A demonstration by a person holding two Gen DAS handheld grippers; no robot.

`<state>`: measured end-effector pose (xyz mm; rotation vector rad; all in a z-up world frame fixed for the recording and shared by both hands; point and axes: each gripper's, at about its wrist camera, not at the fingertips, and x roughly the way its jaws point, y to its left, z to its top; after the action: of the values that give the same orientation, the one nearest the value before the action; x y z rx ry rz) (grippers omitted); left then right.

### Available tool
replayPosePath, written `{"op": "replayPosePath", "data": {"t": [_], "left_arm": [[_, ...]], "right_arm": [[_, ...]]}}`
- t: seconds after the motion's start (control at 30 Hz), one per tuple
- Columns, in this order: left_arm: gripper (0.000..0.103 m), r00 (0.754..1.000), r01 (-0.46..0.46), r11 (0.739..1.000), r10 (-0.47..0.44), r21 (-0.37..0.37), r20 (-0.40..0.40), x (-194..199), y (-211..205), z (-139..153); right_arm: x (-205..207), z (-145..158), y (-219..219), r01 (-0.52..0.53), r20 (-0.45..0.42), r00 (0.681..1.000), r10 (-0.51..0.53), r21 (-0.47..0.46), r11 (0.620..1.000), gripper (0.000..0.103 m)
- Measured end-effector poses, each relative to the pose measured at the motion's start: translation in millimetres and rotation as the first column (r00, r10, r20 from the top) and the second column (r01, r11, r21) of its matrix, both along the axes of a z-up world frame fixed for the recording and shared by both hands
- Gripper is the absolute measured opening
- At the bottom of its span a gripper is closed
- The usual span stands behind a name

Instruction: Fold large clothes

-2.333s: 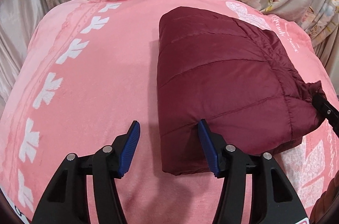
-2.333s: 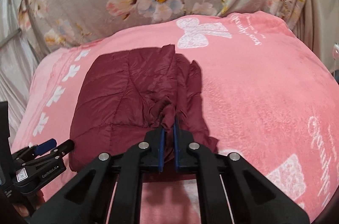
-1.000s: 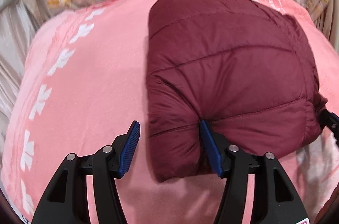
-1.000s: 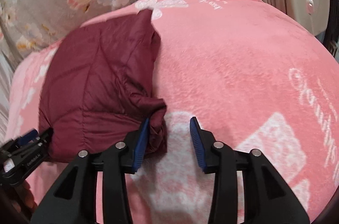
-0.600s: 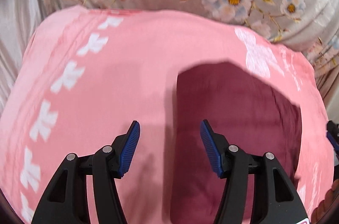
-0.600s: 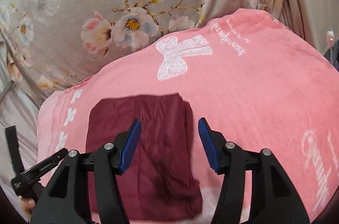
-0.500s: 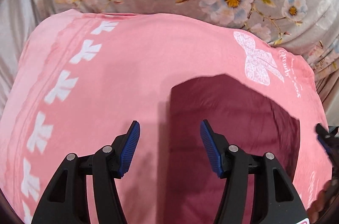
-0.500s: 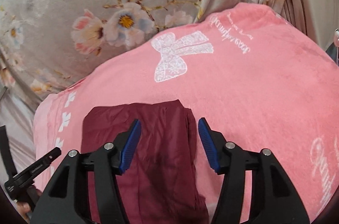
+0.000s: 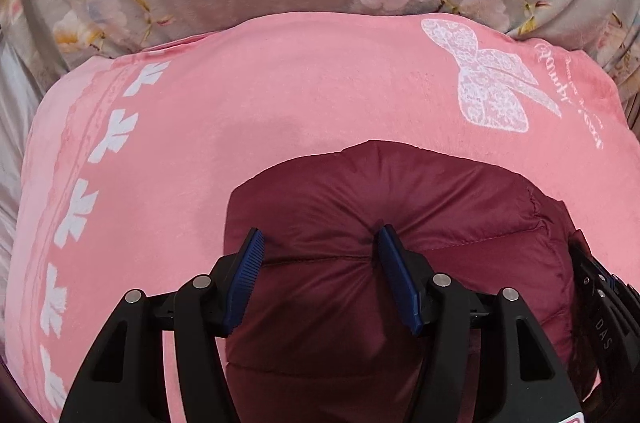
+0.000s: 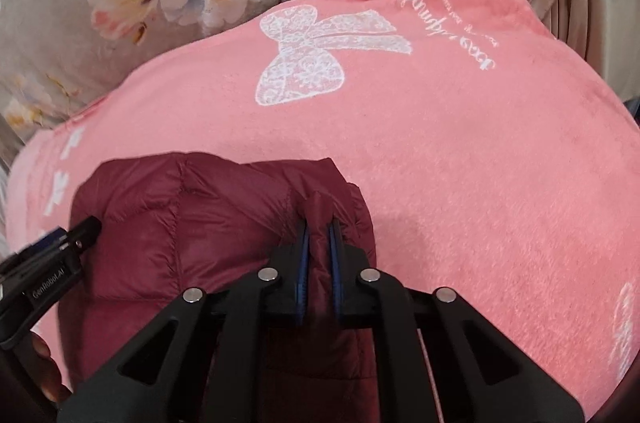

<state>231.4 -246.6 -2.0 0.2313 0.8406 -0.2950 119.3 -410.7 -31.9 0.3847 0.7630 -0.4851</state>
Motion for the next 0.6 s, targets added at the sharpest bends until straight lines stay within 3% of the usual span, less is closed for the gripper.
{"op": "replayPosePath", "data": {"t": [0.3,0.6], "left_arm": [[0.065,0.997,-0.014,1.000,0.013,0.009,0.077,-4,-13,-19],[0.066,0.989,-0.035,0.999,0.033,0.007,0.146,-8,-17,-32]], "right_arm": [[3,-21,-5,0.003,0.019,1.000,-0.003,-0.020,1.000,0.009],[9,-25,5,0.011,-0.002,1.000,-0.011,-0.121,0.993,0.009]]}}
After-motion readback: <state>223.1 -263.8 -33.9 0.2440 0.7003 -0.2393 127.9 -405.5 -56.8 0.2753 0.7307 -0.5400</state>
